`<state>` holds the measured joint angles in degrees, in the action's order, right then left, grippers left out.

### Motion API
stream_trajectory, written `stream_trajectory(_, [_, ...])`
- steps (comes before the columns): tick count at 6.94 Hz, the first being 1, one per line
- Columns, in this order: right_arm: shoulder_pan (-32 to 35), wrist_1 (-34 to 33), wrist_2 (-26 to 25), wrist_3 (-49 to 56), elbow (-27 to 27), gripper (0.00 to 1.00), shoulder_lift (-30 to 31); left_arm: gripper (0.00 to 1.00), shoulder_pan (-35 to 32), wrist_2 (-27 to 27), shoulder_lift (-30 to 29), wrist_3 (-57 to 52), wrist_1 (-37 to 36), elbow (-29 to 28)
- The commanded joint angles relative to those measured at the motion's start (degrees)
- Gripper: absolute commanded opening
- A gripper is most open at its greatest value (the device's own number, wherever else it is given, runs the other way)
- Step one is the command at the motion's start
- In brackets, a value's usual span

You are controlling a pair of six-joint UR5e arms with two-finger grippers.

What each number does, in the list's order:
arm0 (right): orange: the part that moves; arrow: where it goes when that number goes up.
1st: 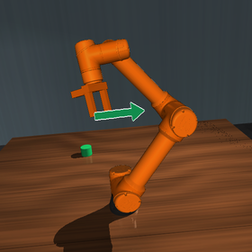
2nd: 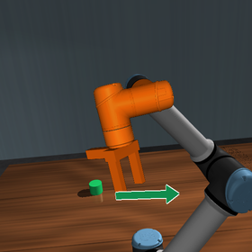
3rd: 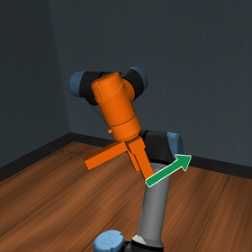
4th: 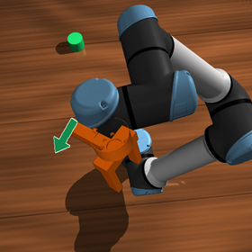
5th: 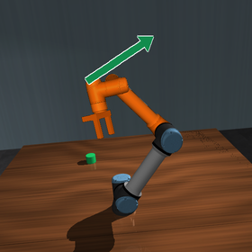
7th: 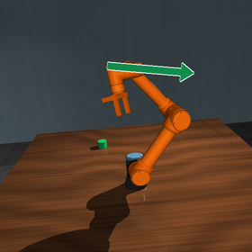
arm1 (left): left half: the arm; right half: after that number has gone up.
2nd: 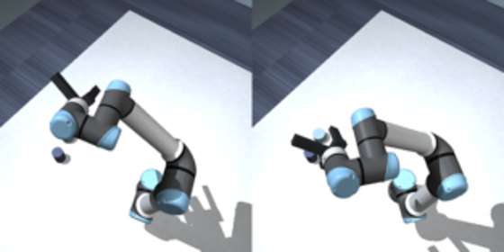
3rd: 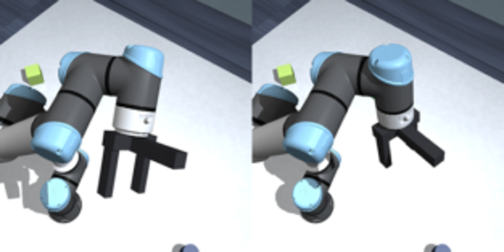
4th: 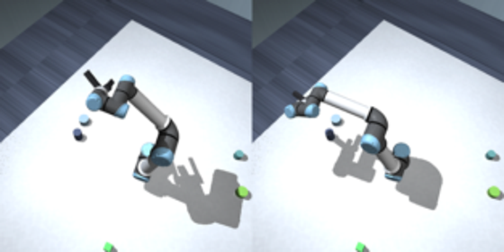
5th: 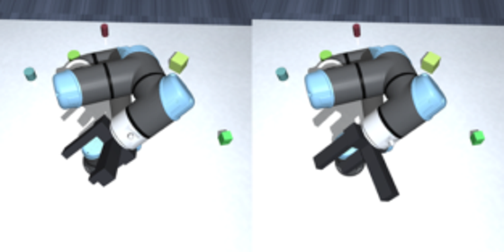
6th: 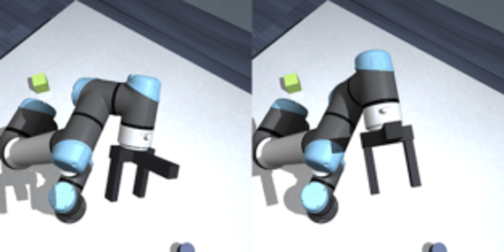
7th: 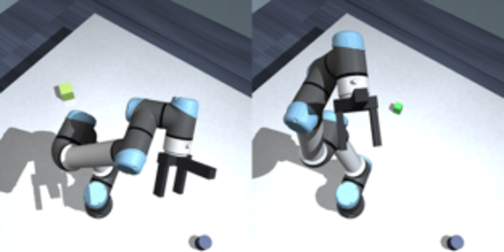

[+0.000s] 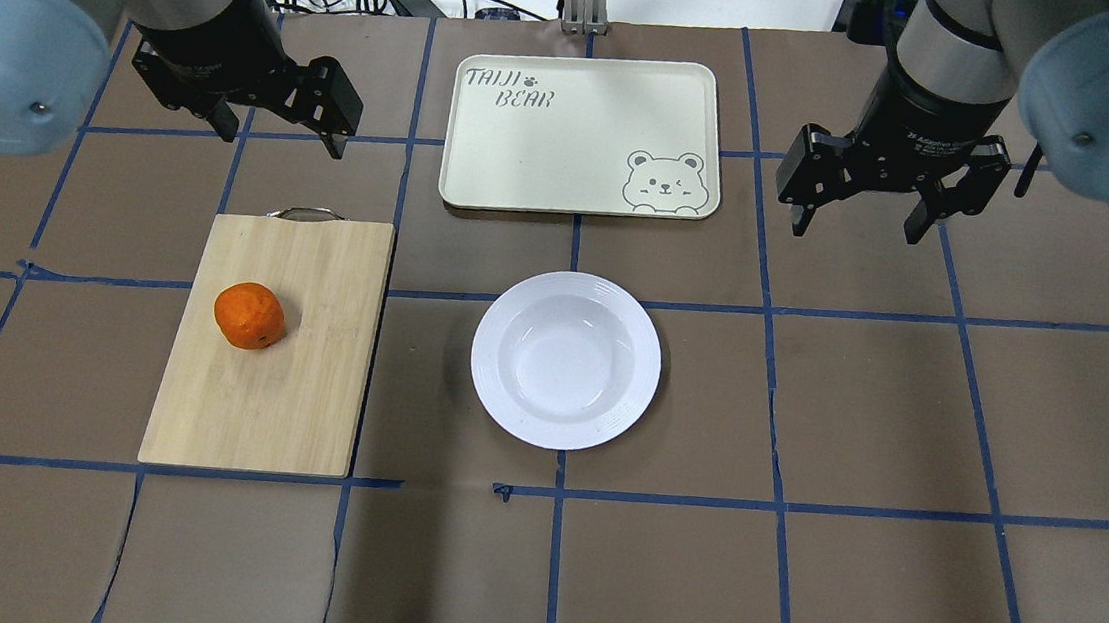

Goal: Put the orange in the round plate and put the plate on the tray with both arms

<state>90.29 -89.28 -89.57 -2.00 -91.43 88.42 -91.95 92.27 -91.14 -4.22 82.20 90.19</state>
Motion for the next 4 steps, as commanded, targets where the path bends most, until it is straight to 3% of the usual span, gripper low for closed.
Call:
stream_trajectory(1, [0.1, 0.6, 0.0, 0.0, -0.1, 1.00, 0.0, 1.00, 0.0, 0.0, 0.0, 0.0, 0.0, 0.1])
stream_trajectory(4, [0.0, 0.1, -0.1, 0.0, -0.1, 1.00, 0.0, 1.00, 0.0, 0.1, 0.0, 0.1, 0.8, 0.1])
